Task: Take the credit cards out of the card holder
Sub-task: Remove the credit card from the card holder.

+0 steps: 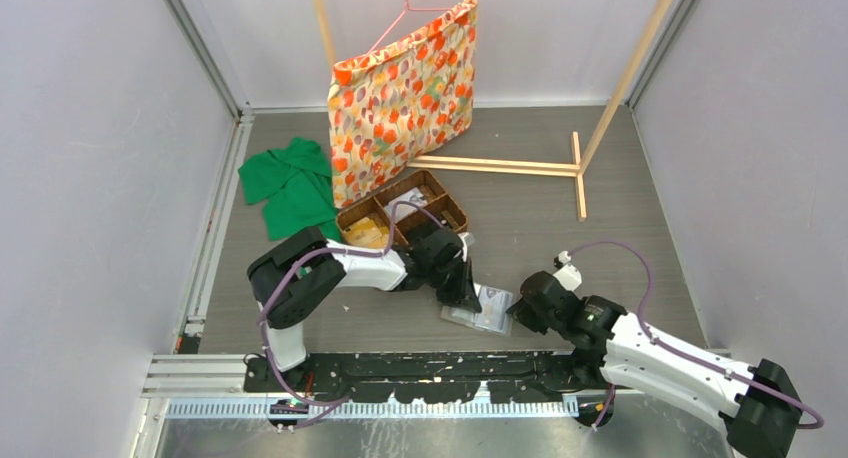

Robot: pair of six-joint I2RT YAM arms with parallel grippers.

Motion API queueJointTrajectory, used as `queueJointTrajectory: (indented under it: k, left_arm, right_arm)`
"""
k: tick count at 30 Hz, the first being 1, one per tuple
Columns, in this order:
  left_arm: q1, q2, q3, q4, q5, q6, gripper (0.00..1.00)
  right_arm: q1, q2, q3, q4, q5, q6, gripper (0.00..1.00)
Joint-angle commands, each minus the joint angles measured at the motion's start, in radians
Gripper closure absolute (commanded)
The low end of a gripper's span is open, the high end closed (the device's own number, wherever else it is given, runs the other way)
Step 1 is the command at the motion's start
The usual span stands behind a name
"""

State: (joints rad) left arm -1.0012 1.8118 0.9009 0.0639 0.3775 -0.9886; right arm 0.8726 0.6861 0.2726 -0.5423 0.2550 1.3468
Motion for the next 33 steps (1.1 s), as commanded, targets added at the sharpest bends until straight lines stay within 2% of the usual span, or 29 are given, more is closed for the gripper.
queueJointTrajectory:
  k: [1,6,12,19,24,33]
  left_arm:
    - [-0.028,0.07,0.055,0.039,0.016,0.011,0.99]
    - [-0.048,0.123,0.115,0.049,0.044,0.004,0.99]
    - [-0.048,0.108,0.107,0.039,0.037,0.013,0.99]
    - [-0.047,0.08,0.098,0.02,0.023,0.015,0.99]
    - [-0.048,0.037,0.106,-0.044,-0.014,0.05,0.87]
    - [-0.047,-0.007,0.147,-0.16,-0.071,0.138,0.81]
  right_arm:
    - [-0.006,-0.077,0.052,-0.228,0.065,-0.012,0.91]
    - [-0.006,-0.128,0.082,-0.296,0.085,0.001,0.91]
    - [-0.006,-0.131,0.145,-0.285,0.105,-0.017,0.9]
    - [-0.007,0.027,0.153,-0.155,0.071,-0.046,0.89]
    - [-0.006,0.045,0.133,-0.134,0.081,-0.043,0.88]
    - [-0.01,0.023,0.109,-0.149,0.082,-0.028,0.86]
